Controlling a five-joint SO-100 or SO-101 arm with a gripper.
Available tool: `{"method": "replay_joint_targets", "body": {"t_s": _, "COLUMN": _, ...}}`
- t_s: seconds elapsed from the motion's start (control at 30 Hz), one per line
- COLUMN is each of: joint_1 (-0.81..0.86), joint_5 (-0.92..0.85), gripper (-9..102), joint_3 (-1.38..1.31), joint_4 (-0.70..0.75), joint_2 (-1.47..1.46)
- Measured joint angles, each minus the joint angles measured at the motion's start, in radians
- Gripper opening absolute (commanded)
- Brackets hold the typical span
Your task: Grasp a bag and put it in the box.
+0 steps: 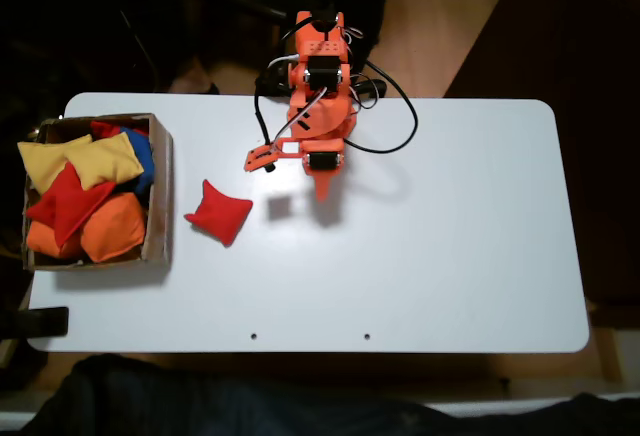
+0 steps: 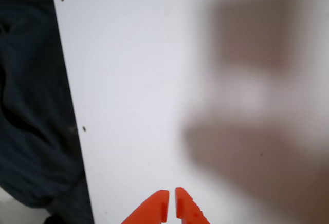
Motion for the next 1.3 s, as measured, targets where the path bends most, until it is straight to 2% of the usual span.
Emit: {"method": "replay_joint_targets", "body": {"t_s": 1.3, "joint_1": -0.02, "joint_5": -0.017, "gripper": 0, "joint_3": 0.0, "joint_4": 0.0, "joint_2": 0.0}}
